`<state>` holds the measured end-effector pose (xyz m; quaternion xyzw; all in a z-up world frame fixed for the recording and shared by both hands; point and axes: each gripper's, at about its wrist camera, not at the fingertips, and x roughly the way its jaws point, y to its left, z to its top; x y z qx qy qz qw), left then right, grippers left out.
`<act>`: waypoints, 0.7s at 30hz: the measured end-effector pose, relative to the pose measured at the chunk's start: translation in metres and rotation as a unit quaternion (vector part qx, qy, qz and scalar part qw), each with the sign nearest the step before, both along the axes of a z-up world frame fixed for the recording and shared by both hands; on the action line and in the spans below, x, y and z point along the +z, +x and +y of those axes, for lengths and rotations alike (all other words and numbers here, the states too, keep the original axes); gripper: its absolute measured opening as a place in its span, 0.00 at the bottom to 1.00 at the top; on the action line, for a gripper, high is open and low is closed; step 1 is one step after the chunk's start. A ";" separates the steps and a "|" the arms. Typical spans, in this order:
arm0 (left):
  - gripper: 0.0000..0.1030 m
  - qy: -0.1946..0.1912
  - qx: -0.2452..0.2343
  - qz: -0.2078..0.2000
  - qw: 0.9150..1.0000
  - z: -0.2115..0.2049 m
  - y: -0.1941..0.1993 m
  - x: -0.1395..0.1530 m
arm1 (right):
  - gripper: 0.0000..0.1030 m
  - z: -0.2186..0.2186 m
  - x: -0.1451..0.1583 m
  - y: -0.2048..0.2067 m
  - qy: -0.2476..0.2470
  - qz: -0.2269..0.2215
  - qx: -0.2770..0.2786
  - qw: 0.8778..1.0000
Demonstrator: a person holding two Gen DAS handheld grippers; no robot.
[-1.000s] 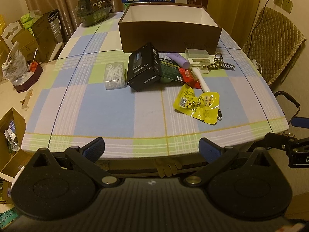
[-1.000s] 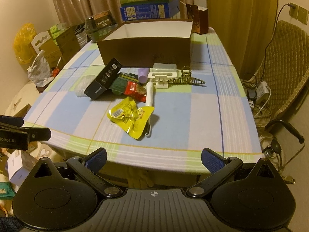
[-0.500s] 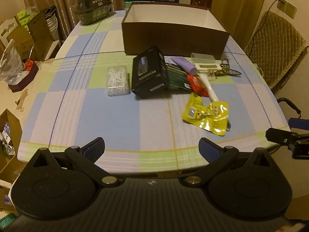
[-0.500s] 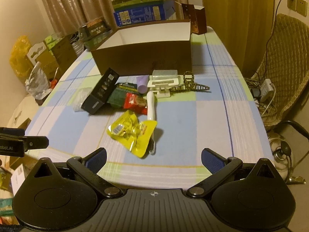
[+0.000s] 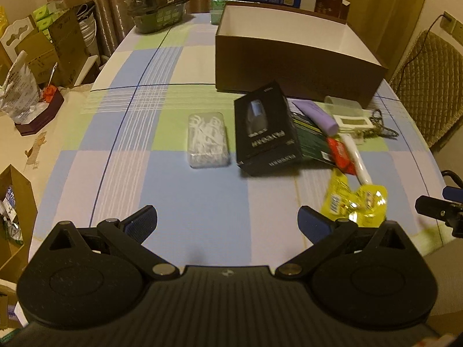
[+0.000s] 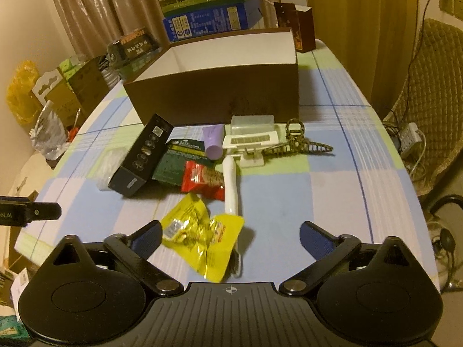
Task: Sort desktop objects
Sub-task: 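Grasp the clear floss-pick case with the left tool while the right tool grasps the white toothbrush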
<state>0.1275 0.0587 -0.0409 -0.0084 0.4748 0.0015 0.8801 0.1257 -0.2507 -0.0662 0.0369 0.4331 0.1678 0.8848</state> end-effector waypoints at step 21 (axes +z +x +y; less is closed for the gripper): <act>0.99 0.003 -0.005 0.027 1.000 0.042 0.098 -0.042 | 0.29 0.034 -0.063 0.079 -0.051 0.073 0.013 0.996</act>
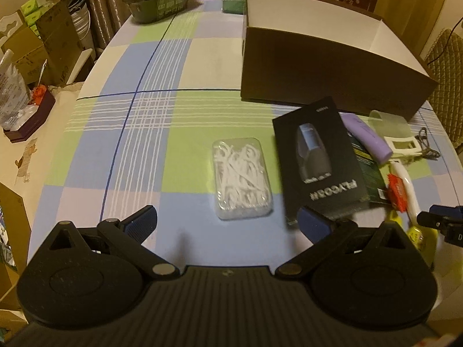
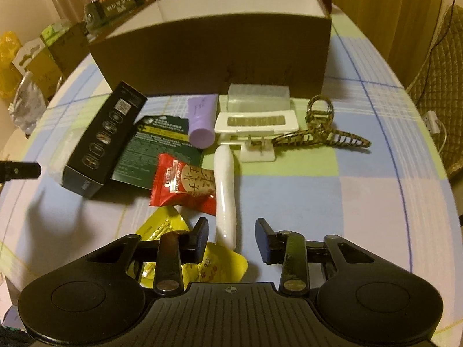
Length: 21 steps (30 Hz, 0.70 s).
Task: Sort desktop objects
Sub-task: 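Grasp the clear floss-pick case with the left tool while the right tool grasps the white toothbrush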
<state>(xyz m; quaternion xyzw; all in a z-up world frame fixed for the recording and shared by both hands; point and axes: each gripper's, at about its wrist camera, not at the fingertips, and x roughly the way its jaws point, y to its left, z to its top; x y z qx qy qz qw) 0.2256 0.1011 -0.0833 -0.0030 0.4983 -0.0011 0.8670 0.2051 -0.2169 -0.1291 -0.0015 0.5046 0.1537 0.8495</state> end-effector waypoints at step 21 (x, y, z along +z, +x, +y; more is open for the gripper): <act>0.92 0.001 -0.062 0.030 0.998 0.008 0.054 -0.035 | 0.12 -0.021 -0.005 -0.004 -0.025 0.034 -0.036 0.998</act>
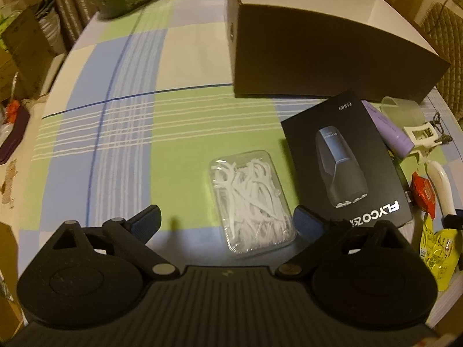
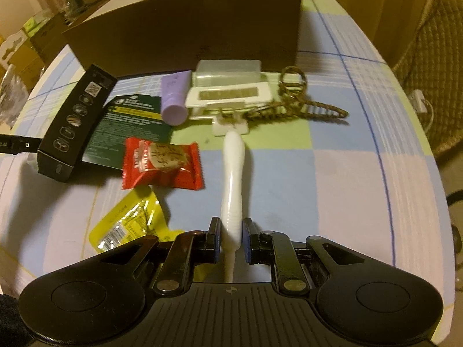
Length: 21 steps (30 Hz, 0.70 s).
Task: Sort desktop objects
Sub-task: 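Grasp the clear floss-pick case with the left tool while the right tool grasps the white toothbrush, then lift the floss case and toothbrush and carry both toward the open box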
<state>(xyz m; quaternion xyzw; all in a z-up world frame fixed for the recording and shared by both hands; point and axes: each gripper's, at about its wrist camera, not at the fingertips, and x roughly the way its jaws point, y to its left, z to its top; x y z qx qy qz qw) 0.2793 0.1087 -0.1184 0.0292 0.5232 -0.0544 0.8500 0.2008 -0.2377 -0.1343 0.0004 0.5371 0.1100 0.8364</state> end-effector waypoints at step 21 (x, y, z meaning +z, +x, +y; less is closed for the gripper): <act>0.51 0.010 -0.065 -0.005 0.998 0.005 0.012 -0.021 | 0.13 -0.006 0.000 -0.005 -0.025 -0.032 -0.067 0.997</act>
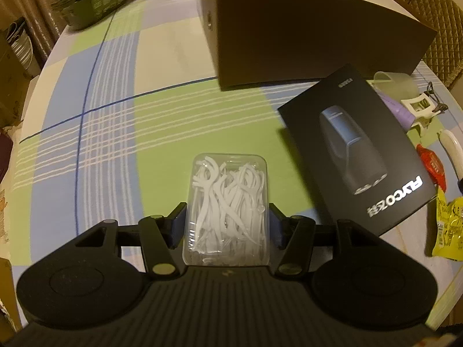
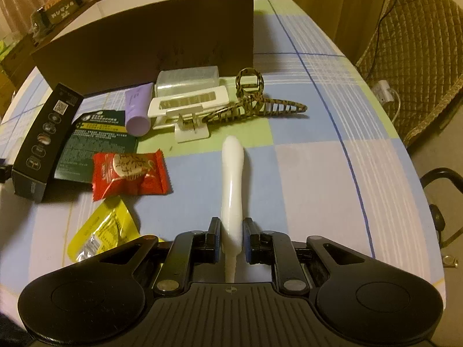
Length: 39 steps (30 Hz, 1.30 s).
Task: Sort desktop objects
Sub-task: 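Lift the floss case and toothbrush and carry both toward the open box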
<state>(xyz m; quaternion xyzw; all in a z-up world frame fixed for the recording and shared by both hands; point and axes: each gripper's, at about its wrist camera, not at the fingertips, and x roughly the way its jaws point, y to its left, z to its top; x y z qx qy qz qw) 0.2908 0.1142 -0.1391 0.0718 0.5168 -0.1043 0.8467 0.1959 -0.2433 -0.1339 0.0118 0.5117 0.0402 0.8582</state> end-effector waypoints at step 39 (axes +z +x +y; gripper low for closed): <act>0.51 -0.074 -0.028 -0.163 0.983 -0.049 0.088 0.137 | 0.12 0.020 0.156 0.146 0.059 -0.221 0.076 0.971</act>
